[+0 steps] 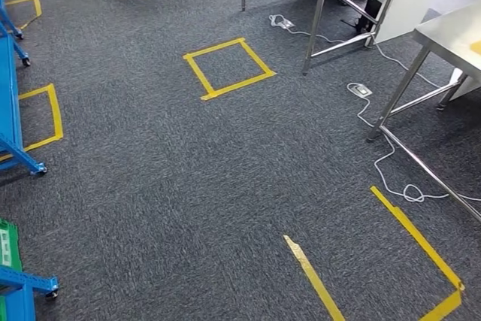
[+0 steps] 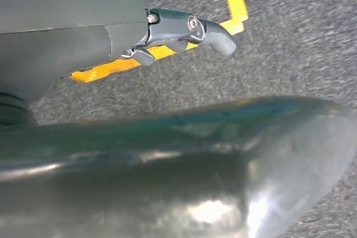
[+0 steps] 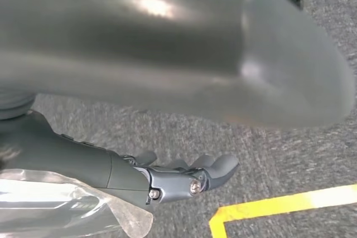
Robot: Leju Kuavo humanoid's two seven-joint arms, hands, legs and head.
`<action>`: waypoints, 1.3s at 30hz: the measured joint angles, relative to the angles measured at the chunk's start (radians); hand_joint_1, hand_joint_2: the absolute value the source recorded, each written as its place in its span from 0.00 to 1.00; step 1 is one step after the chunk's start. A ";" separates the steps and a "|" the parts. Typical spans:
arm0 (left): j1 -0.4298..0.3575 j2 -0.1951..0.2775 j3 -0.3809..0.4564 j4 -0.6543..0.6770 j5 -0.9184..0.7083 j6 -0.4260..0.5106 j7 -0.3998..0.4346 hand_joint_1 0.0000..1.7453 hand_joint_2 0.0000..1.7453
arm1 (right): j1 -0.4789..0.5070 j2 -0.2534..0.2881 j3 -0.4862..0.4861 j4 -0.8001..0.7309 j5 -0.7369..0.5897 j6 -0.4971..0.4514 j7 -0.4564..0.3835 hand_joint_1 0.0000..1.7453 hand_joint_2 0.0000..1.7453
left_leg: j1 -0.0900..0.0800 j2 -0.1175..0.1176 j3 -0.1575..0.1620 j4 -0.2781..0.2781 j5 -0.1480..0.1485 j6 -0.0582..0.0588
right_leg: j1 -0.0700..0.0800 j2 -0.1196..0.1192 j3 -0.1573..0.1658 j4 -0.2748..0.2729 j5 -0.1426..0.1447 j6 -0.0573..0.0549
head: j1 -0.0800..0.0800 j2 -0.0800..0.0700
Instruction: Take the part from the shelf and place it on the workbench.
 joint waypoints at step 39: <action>0.046 0.011 -0.051 -0.038 0.129 0.047 0.044 0.00 0.00 | -0.058 -0.052 0.105 0.246 -0.026 -0.176 -0.091 0.00 0.00 | 0.005 0.107 -0.137 0.272 -0.134 -0.031 | 0.015 -0.118 0.015 -0.040 0.015 -0.031 | 0.007 0.000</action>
